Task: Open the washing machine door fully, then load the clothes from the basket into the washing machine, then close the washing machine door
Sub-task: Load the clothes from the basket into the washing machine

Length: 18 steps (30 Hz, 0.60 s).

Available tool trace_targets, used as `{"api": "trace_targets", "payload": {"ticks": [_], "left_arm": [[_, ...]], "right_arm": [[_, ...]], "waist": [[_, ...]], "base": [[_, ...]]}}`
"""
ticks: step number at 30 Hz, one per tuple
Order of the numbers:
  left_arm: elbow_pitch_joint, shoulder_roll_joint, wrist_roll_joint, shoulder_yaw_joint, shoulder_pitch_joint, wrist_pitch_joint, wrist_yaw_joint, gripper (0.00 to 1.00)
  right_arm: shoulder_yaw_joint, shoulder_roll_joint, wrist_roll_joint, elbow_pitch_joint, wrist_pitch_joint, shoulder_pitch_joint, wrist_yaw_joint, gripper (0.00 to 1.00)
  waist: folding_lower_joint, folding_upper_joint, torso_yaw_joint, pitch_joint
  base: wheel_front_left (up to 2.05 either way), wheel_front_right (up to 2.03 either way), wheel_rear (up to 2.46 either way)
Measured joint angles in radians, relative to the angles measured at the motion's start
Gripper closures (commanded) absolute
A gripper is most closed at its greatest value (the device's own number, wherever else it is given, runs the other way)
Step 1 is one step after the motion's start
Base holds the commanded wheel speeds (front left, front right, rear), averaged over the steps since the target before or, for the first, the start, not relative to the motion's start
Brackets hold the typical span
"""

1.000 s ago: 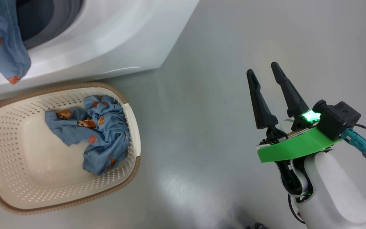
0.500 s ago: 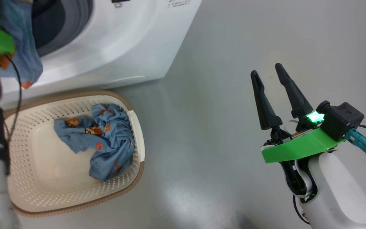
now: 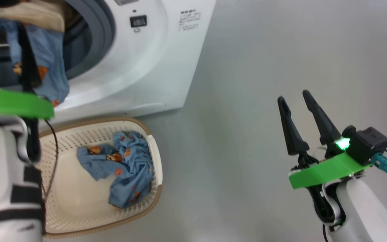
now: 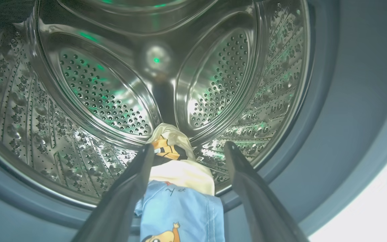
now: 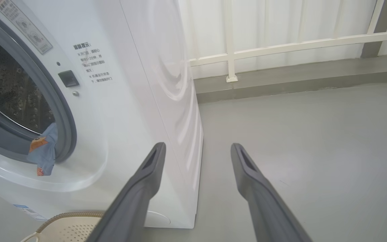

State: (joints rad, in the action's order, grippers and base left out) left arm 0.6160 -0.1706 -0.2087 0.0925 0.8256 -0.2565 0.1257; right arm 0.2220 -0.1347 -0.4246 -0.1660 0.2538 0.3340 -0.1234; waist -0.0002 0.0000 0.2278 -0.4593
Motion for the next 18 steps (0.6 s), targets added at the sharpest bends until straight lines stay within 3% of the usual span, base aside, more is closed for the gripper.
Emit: {"api": "trace_targets", "payload": {"ticks": [18], "left_arm": [[-0.187,0.041,0.008,-0.004,-0.378,0.0,0.002,0.0]], "right_arm": [[-0.032,-0.064,0.0,-0.013,0.0,-0.141,0.0,0.0]], "waist": [[0.0001,0.0,-0.057,0.193]], "base": [[0.0,0.0,0.0]]}}
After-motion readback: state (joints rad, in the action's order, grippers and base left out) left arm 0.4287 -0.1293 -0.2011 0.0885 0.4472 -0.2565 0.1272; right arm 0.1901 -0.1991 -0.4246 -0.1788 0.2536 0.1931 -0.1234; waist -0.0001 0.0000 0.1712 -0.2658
